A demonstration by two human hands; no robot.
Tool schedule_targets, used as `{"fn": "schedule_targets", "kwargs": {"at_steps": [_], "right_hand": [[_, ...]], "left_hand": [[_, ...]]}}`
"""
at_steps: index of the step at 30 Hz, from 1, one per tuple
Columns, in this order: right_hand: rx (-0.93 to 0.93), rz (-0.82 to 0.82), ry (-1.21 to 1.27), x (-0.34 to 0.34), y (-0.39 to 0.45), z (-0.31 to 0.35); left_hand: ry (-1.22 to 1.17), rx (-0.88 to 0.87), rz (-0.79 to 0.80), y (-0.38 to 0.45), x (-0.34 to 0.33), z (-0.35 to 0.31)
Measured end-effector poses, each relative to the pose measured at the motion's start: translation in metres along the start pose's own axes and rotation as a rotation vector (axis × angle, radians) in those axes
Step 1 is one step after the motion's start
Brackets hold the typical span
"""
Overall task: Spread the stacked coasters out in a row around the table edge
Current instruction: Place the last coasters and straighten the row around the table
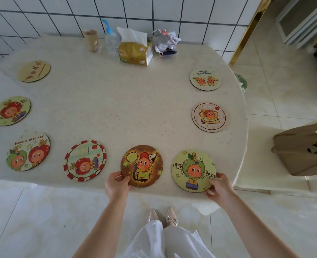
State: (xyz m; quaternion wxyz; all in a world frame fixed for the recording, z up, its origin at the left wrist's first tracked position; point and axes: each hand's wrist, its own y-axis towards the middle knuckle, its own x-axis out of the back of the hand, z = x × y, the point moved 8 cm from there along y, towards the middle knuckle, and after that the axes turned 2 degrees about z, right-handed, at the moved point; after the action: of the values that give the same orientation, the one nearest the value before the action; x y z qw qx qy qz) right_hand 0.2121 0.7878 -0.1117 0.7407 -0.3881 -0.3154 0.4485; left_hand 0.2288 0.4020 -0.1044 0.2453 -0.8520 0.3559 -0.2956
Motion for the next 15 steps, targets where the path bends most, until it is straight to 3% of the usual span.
{"fn": "schedule_targets", "kwargs": {"at_steps": [5,15], "right_hand": [[0.190,-0.135,-0.255,0.006,0.001,0.020],[0.457,-0.208,-0.606,0.007,0.001,0.045]], "left_hand": [[0.024,-0.026,0.002,0.002,0.002,-0.002],[0.196,-0.084,-0.027,0.008,0.005,-0.007]]}}
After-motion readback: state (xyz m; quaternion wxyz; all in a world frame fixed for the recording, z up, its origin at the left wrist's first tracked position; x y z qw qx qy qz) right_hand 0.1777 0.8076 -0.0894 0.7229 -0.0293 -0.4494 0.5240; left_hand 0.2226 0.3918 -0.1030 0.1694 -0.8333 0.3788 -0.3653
